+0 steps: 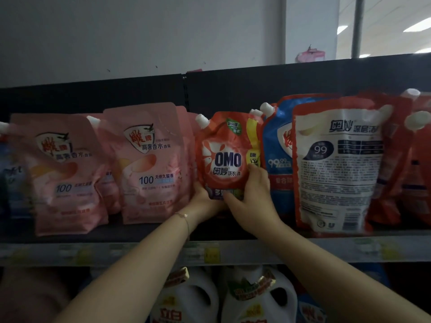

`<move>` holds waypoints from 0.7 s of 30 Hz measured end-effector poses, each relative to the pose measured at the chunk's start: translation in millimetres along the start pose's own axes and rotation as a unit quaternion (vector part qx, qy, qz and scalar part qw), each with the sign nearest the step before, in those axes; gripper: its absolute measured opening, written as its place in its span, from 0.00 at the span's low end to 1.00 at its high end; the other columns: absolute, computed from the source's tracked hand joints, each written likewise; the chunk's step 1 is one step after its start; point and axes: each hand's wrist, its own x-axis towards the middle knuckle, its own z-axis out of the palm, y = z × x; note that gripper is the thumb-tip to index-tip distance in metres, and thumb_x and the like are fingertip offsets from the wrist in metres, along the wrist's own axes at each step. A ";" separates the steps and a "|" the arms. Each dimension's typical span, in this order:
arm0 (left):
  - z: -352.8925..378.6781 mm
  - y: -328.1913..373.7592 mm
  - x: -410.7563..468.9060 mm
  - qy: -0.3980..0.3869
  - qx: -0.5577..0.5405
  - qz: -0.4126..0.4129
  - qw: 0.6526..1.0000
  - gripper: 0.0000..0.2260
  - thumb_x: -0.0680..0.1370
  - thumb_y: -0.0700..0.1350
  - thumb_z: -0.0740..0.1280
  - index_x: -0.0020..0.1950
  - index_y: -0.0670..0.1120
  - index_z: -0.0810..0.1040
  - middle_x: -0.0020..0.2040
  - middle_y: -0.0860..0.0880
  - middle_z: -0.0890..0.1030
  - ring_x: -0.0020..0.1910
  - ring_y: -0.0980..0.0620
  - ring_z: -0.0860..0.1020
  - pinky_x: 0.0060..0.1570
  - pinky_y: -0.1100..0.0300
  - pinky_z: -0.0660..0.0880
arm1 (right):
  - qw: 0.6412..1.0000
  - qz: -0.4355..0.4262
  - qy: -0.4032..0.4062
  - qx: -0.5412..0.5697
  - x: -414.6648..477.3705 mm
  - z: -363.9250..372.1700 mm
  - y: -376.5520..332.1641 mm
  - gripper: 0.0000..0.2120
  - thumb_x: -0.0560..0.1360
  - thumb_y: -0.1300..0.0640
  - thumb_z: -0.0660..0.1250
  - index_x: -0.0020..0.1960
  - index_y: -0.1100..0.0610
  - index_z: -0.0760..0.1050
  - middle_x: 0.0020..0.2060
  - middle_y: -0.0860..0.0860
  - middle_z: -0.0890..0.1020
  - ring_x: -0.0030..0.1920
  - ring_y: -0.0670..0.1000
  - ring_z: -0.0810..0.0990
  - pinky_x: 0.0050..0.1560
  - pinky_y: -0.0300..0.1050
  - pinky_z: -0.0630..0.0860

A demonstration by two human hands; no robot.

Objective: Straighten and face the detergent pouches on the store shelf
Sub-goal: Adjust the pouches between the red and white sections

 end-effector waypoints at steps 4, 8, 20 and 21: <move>15.7 11.4 4.8 0.069 -0.015 0.023 0.997 0.24 0.74 0.50 0.71 0.63 0.45 0.64 0.71 0.38 0.67 0.65 0.42 0.69 0.56 0.51 0.72 | 0.971 0.197 -0.062 0.122 22.4 3.3 4.0 0.45 0.67 0.50 0.75 0.75 0.56 0.53 0.69 0.53 0.63 0.69 0.54 0.65 0.67 0.53 0.69; 14.6 -10.0 8.3 0.093 -0.037 -0.018 0.995 0.47 0.63 0.46 0.81 0.69 0.40 0.52 0.69 0.46 0.68 0.61 0.53 0.70 0.60 0.62 0.69 | 0.924 0.317 -0.117 0.178 45.8 -0.7 11.2 0.44 0.61 0.49 0.80 0.70 0.56 0.62 0.63 0.53 0.74 0.59 0.55 0.75 0.47 0.50 0.79; -8.1 1.0 16.1 0.010 -0.006 -0.090 0.996 0.48 0.68 0.48 0.78 0.77 0.42 0.49 0.74 0.45 0.63 0.72 0.45 0.65 0.69 0.54 0.63 | 0.916 0.300 -0.107 0.245 64.2 12.7 22.6 0.58 0.40 0.48 0.85 0.68 0.50 0.67 0.56 0.49 0.80 0.56 0.53 0.79 0.56 0.55 0.77; -10.1 1.2 16.0 -0.007 -0.023 -0.095 0.995 0.48 0.69 0.47 0.77 0.77 0.43 0.47 0.74 0.46 0.63 0.72 0.46 0.64 0.69 0.55 0.62 | 0.916 0.297 -0.111 0.246 64.0 13.6 22.2 0.57 0.41 0.48 0.85 0.68 0.50 0.68 0.56 0.48 0.80 0.56 0.53 0.79 0.57 0.55 0.77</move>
